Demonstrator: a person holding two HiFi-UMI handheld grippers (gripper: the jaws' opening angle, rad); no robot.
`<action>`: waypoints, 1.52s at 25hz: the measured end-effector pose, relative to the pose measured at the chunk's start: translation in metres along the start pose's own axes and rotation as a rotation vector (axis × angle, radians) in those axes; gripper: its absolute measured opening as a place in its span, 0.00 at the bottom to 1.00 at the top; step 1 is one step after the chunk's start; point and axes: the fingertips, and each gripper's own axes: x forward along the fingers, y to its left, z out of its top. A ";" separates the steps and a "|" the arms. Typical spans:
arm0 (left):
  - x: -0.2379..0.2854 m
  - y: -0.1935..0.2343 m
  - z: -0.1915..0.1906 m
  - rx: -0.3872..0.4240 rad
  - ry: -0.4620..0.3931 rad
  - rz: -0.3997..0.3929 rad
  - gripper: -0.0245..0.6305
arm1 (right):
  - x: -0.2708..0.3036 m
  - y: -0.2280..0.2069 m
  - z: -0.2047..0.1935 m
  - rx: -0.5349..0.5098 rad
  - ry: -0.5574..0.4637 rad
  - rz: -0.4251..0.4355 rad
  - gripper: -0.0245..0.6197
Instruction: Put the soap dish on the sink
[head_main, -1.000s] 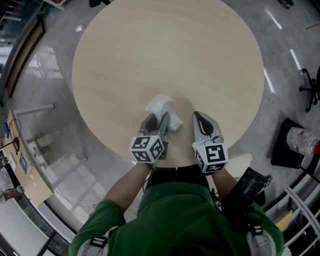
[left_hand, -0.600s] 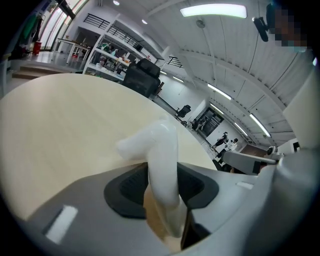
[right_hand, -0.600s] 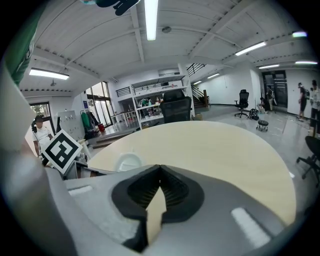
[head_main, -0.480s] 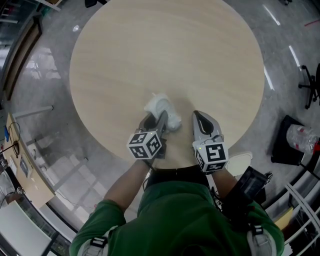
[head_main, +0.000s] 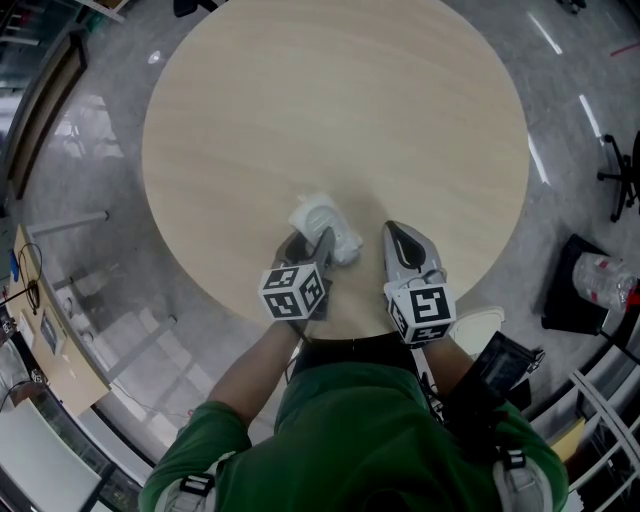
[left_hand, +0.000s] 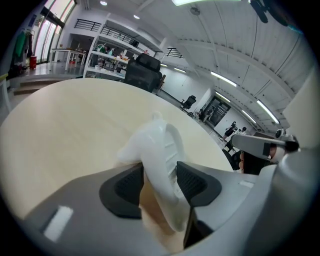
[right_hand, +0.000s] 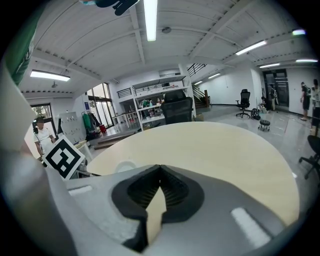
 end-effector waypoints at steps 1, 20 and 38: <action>0.000 0.001 -0.001 0.004 0.004 0.004 0.37 | 0.000 0.001 0.000 -0.001 -0.001 0.001 0.04; -0.002 0.015 -0.012 0.050 0.094 0.073 0.44 | -0.006 0.009 0.005 -0.010 -0.022 0.014 0.04; -0.028 0.018 -0.011 0.082 0.056 0.134 0.52 | -0.029 0.010 0.013 -0.024 -0.062 0.038 0.04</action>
